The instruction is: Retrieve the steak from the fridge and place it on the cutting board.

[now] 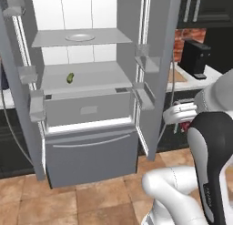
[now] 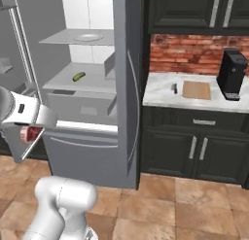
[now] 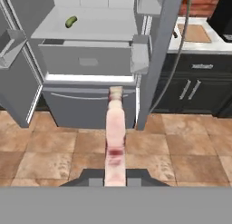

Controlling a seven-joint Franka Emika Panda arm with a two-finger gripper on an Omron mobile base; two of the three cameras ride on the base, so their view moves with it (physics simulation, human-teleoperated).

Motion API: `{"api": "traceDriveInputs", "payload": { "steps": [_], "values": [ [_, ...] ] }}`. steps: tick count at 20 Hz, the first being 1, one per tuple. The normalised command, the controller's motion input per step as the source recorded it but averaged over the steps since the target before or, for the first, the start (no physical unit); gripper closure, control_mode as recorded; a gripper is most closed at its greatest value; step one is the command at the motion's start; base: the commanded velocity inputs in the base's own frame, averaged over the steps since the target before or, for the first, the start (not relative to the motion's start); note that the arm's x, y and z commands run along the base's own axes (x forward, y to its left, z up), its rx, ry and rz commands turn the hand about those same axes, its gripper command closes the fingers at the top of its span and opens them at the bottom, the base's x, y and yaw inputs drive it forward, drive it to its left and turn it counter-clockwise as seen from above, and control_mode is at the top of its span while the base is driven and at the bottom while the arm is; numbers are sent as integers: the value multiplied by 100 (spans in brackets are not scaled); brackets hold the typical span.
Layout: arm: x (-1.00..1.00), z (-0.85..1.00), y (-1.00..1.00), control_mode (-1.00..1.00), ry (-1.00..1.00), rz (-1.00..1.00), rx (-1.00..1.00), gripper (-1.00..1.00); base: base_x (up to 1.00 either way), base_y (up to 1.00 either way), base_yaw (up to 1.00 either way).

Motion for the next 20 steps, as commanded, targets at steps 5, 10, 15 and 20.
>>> {"api": "traceDriveInputs", "payload": {
  "steps": [5, 10, 15, 20],
  "values": [
    [0, 0, 0, 100, 0, 0, 0, 100, 0, -94, 0],
    [0, 0, 0, 100, 0, 0, 0, 100, 0, -80, 0],
    [0, 0, 0, 100, 0, 0, 0, 100, 15, -65, -5],
    [0, 0, 0, 100, 0, 0, 0, 100, 51, -79, -13]
  ]
}}
